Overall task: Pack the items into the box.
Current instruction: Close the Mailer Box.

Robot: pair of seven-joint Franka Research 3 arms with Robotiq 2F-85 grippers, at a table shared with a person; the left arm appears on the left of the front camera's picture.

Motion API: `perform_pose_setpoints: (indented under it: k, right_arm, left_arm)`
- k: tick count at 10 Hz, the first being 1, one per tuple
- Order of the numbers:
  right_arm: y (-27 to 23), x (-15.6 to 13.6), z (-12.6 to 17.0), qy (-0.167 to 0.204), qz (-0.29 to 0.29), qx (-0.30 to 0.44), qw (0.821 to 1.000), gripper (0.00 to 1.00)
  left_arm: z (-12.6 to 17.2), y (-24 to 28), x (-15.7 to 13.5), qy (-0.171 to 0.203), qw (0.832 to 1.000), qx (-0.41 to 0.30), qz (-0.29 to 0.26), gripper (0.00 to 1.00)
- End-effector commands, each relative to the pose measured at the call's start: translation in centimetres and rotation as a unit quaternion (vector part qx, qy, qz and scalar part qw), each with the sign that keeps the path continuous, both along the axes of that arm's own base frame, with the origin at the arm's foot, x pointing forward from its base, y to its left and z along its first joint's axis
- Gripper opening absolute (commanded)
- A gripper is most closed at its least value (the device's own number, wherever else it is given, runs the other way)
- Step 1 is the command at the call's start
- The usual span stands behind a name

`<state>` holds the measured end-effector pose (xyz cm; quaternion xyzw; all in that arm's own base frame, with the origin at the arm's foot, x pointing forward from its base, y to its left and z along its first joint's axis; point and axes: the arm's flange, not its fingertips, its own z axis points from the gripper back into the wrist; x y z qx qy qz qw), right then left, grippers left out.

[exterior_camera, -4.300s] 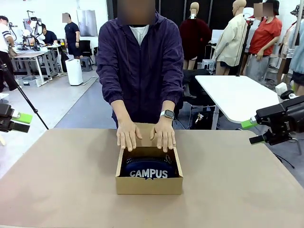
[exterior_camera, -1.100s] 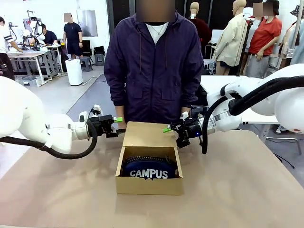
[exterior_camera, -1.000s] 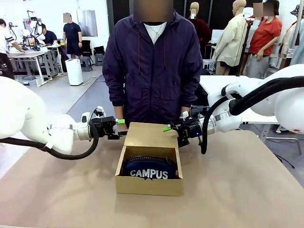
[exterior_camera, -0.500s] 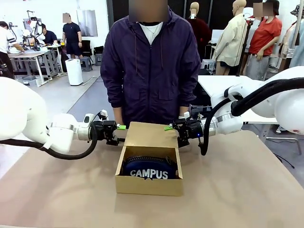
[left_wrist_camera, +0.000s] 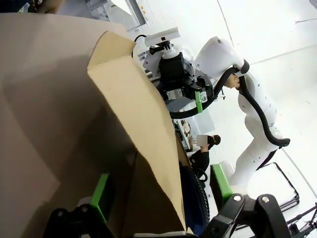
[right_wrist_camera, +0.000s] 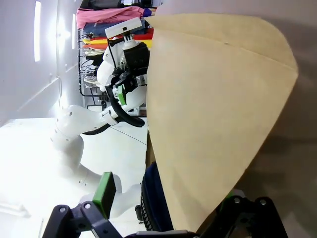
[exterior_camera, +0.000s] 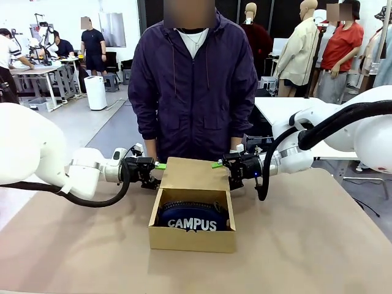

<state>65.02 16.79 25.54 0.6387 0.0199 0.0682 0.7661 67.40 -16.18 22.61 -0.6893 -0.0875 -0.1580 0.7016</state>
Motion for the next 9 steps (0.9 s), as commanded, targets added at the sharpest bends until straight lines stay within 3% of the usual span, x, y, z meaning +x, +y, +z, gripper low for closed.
perform_pose_setpoints:
  k: [1, 3, 4, 5, 7, 9]
  right_arm:
    - [-0.3, -0.4, 0.0, -0.009, -0.006, 0.015, 1.000, 1.00]
    - [-0.4, -0.6, 0.0, -0.007, -0.005, 0.016, 1.000, 1.00]
    - [-0.4, -0.7, 0.0, -0.010, 0.000, 0.014, 1.000, 1.00]
    - [-0.6, -0.8, 0.0, -0.013, 0.009, 0.007, 1.000, 0.88]
    - [-0.8, -1.0, 0.1, -0.024, -0.008, 0.009, 1.000, 0.51]
    - [-0.7, -1.0, 0.1, -0.018, 0.008, 0.008, 1.000, 0.51]
  left_arm:
    - [0.3, -0.4, 0.9, 0.001, 1.000, 0.008, -0.016, 1.00]
    - [0.4, -1.1, 1.0, -0.001, 1.000, 0.011, -0.026, 1.00]
    - [0.4, -1.5, 1.0, 0.002, 0.999, 0.017, -0.034, 0.80]
    - [0.3, -1.7, 1.1, 0.006, 0.999, 0.017, -0.038, 0.60]
    - [0.4, -1.7, 0.9, -0.001, 0.999, 0.025, -0.031, 0.20]
    - [0.6, -1.6, 0.6, -0.009, 0.999, 0.023, -0.039, 0.20]
